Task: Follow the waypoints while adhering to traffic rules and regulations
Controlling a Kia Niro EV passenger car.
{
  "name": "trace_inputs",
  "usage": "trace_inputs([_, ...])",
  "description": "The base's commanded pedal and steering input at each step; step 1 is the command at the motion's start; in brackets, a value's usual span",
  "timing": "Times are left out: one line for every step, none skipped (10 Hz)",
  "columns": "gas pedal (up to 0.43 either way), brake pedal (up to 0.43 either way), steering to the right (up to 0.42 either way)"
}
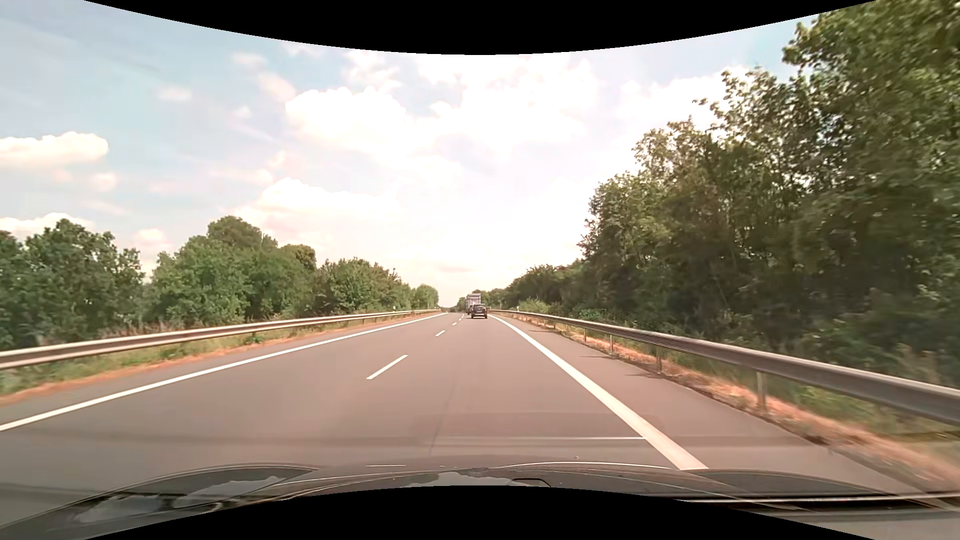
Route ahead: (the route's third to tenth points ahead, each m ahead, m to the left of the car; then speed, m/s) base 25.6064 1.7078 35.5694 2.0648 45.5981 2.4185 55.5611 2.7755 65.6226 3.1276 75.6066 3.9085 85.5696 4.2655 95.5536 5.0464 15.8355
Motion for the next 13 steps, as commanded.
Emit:
trace_inputs([0.157, 0.0, -0.004])
trace_inputs([0.157, 0.0, -0.004])
trace_inputs([0.157, 0.0, -0.004])
trace_inputs([0.157, 0.0, -0.004])
trace_inputs([0.157, 0.0, -0.004])
trace_inputs([0.157, 0.0, -0.004])
trace_inputs([0.157, 0.0, -0.004])
trace_inputs([0.157, 0.0, -0.004])
trace_inputs([0.157, 0.0, -0.004])
trace_inputs([0.157, 0.0, -0.004])
trace_inputs([0.157, 0.0, -0.004])
trace_inputs([0.157, 0.0, -0.004])
trace_inputs([0.157, 0.0, -0.004])
